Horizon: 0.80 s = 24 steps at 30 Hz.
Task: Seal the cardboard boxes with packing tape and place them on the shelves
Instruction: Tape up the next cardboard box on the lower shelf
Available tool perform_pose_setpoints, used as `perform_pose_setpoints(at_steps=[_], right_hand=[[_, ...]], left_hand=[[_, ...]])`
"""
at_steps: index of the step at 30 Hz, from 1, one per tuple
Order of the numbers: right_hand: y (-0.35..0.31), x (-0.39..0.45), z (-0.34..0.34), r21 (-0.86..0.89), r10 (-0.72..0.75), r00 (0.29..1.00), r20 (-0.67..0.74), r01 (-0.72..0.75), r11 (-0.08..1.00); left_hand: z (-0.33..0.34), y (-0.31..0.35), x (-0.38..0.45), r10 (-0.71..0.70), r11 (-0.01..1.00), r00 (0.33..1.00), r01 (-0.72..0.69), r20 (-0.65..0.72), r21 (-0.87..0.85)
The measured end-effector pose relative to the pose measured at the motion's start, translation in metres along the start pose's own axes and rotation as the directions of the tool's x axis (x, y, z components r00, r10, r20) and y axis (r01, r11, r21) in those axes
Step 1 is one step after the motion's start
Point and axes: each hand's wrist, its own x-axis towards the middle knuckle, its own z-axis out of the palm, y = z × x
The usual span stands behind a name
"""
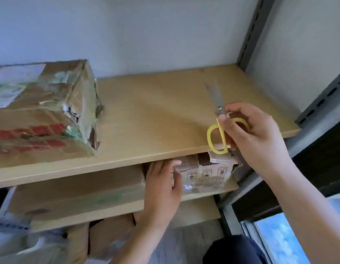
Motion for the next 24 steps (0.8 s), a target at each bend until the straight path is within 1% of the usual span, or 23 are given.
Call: perform_pose_setpoints(at_steps=[1, 2, 3, 4, 5, 6, 7, 9, 11, 12, 13, 14, 16, 18, 19, 20, 21, 22, 23, 24], right_hand=[[0.008, -0.011, 0.001, 0.028, -0.057, 0.998, -0.029, 0.058, 0.998], [0.019, -0.025, 0.002, 0.049, -0.108, 0.991, -0.08, 0.112, 0.992], [0.032, -0.04, 0.004, 0.032, -0.169, 0.975, -0.148, 0.176, 0.984], [0.048, -0.056, 0.007, -0.022, -0.234, 0.949, -0.213, 0.235, 0.972], [0.064, -0.072, 0.009, -0.09, -0.29, 0.919, -0.267, 0.276, 0.957], [0.079, -0.085, 0.009, -0.152, -0.331, 0.893, -0.304, 0.298, 0.943], [0.091, -0.094, 0.008, -0.202, -0.359, 0.874, -0.328, 0.307, 0.93], [0.103, -0.097, 0.0, -0.293, -0.397, 0.836, -0.378, 0.298, 0.908], [0.1, -0.08, -0.014, -0.467, -0.478, 0.77, -0.423, 0.267, 0.843], [0.095, -0.066, -0.02, -0.558, -0.528, 0.743, -0.411, 0.253, 0.79], [0.089, -0.051, -0.025, -0.628, -0.571, 0.732, -0.372, 0.254, 0.736], [0.083, -0.035, -0.029, -0.674, -0.6, 0.737, -0.312, 0.273, 0.687], [0.072, -0.006, -0.03, -0.731, -0.628, 0.76, -0.166, 0.333, 0.595], [0.064, 0.015, -0.025, -0.77, -0.663, 0.748, -0.021, 0.411, 0.488], [0.061, 0.024, -0.021, -0.792, -0.666, 0.746, 0.031, 0.424, 0.439], [0.059, 0.033, -0.017, -0.822, -0.634, 0.769, 0.083, 0.412, 0.394], [0.057, 0.042, -0.013, -0.846, -0.575, 0.808, 0.127, 0.391, 0.363], [0.057, 0.049, -0.012, -0.85, -0.488, 0.856, 0.172, 0.38, 0.366], [0.056, 0.055, -0.013, -0.824, -0.399, 0.893, 0.209, 0.381, 0.42], [0.056, 0.059, -0.014, -0.782, -0.329, 0.914, 0.237, 0.38, 0.493]], left_hand=[[0.011, -0.005, 0.006, 0.075, 0.994, 0.997, -0.072, -0.034, 0.085], [0.021, -0.01, 0.014, 0.133, 0.975, 0.99, -0.125, -0.037, 0.182], [0.03, -0.012, 0.02, 0.156, 0.945, 0.988, -0.152, 0.011, 0.29], [0.038, -0.014, 0.027, 0.133, 0.903, 0.986, -0.162, 0.099, 0.398], [0.044, -0.017, 0.032, 0.064, 0.86, 0.977, -0.157, 0.204, 0.485], [0.05, -0.021, 0.036, -0.016, 0.83, 0.956, -0.15, 0.292, 0.538], [0.052, -0.025, 0.039, -0.08, 0.815, 0.933, -0.142, 0.351, 0.562], [0.053, -0.028, 0.036, -0.132, 0.811, 0.907, -0.133, 0.399, 0.57], [0.054, -0.025, 0.026, -0.128, 0.799, 0.895, -0.162, 0.427, 0.58], [0.054, -0.023, 0.019, -0.107, 0.78, 0.893, -0.197, 0.437, 0.594], [0.053, -0.021, 0.012, -0.082, 0.763, 0.892, -0.232, 0.445, 0.604], [0.051, -0.021, 0.006, -0.056, 0.755, 0.888, -0.261, 0.456, 0.602], [0.042, -0.027, -0.002, -0.024, 0.771, 0.877, -0.29, 0.48, 0.567], [0.027, -0.039, -0.002, -0.015, 0.795, 0.868, -0.291, 0.497, 0.532], [0.019, -0.044, 0.001, -0.018, 0.805, 0.864, -0.287, 0.504, 0.52], [0.013, -0.049, 0.006, -0.02, 0.814, 0.86, -0.282, 0.51, 0.508], [0.007, -0.053, 0.012, -0.019, 0.82, 0.857, -0.282, 0.515, 0.499], [0.003, -0.056, 0.018, -0.011, 0.817, 0.854, -0.291, 0.52, 0.497], [-0.001, -0.06, 0.025, -0.001, 0.808, 0.85, -0.309, 0.527, 0.501], [-0.003, -0.064, 0.032, 0.008, 0.797, 0.843, -0.33, 0.539, 0.505]])
